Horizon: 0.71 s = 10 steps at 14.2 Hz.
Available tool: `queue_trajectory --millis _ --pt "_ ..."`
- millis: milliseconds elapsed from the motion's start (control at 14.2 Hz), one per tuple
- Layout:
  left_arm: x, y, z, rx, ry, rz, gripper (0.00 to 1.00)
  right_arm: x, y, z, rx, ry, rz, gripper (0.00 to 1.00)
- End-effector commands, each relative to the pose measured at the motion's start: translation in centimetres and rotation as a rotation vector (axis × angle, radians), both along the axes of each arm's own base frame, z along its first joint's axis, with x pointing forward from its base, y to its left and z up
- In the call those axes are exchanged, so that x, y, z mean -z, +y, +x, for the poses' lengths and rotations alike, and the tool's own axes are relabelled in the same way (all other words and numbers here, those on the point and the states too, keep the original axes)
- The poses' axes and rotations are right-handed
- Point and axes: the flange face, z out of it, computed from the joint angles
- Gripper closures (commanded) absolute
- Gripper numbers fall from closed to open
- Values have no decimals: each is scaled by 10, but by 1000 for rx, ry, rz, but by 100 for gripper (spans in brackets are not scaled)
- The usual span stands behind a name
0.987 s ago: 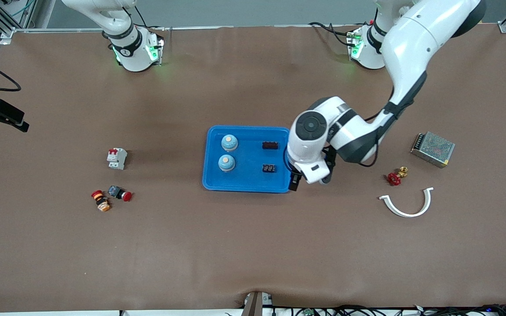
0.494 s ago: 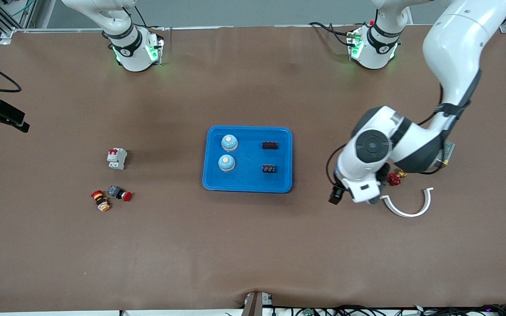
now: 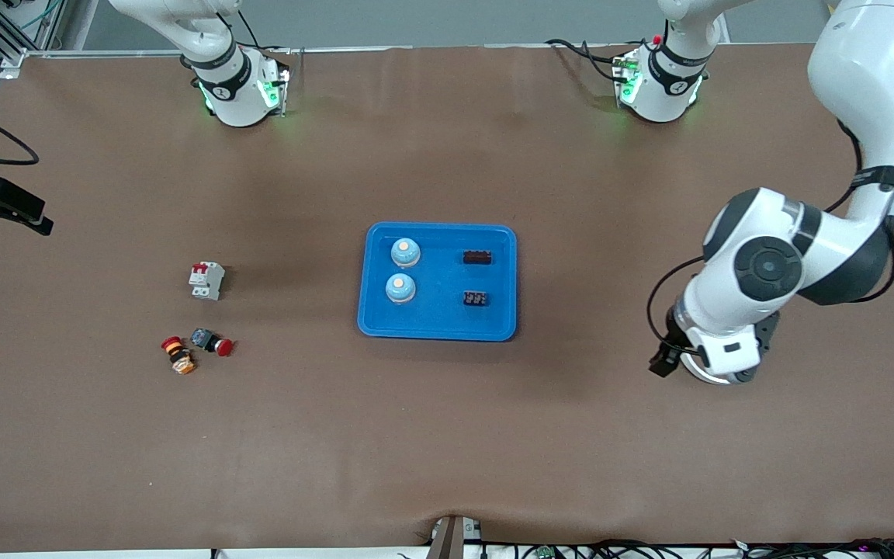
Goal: Place electrolytic capacitor and blue bell in tray
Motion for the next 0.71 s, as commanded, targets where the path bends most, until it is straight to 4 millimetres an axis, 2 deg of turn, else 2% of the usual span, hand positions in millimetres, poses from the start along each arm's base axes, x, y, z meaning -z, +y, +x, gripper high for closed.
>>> queue_trajectory --millis 0,282,635 --pt "-15 28 -1 59 8 9 0 1 -4 2 8 10 8 0" --pt "-23 60 5 96 1 14 0 3 -5 3 8 12 6 0" --pt "-41 70 2 224 7 30 0 4 -5 4 8 13 6 0"
